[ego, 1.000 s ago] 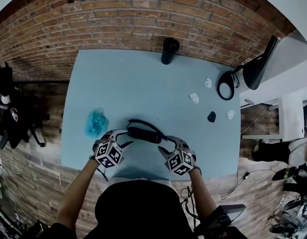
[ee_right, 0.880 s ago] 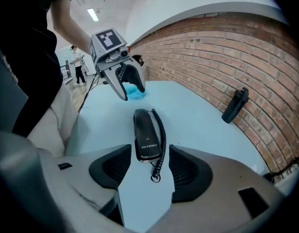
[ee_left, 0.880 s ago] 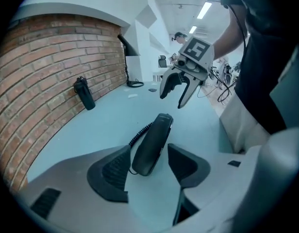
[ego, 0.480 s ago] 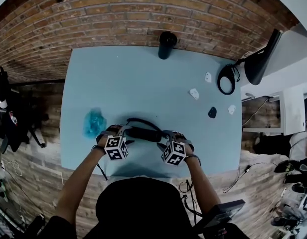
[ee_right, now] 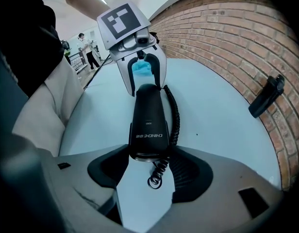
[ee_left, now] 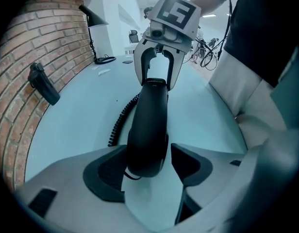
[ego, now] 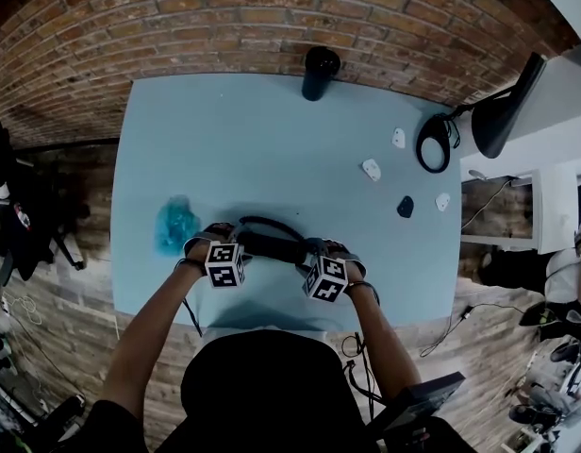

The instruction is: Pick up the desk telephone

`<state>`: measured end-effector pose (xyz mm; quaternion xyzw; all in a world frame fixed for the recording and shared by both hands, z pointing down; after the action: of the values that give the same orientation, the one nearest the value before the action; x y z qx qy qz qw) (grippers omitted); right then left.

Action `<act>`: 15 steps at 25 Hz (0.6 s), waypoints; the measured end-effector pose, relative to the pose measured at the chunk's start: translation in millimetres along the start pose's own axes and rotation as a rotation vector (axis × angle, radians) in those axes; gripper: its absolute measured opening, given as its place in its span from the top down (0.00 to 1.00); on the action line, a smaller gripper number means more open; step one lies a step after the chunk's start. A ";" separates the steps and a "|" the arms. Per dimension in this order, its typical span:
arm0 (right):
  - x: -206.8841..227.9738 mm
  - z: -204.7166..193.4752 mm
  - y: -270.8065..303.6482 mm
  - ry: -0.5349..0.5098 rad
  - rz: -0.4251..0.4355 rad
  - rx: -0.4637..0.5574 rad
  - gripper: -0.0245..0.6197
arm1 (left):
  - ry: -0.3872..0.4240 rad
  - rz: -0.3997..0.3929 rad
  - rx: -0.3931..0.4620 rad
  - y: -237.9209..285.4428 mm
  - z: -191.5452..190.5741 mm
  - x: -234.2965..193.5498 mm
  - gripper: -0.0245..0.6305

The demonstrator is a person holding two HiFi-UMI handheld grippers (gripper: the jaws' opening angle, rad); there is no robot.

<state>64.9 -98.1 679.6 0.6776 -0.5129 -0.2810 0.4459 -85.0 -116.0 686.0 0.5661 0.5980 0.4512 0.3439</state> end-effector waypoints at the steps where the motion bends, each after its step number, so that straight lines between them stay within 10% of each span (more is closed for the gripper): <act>1: 0.4 0.1 0.2 0.003 0.006 0.007 0.56 | 0.004 -0.002 -0.006 1.7 -0.8 -0.5 0.51; 15: 0.5 0.7 3.5 -0.010 0.001 0.003 0.53 | -0.012 -0.036 -0.047 22.7 -2.0 -3.6 0.51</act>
<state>62.9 -99.1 682.5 0.6765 -0.5161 -0.2833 0.4424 -78.1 -121.0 707.4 0.5498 0.5951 0.4555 0.3688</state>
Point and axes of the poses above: the fingertips, and each gripper's own axes: y forward along the fingers, x to its right, z out of its top, the point moved 5 cm from there along -y, backward along the fingers, and after that the axes turned 9 degrees about y, right-handed, at the moved point
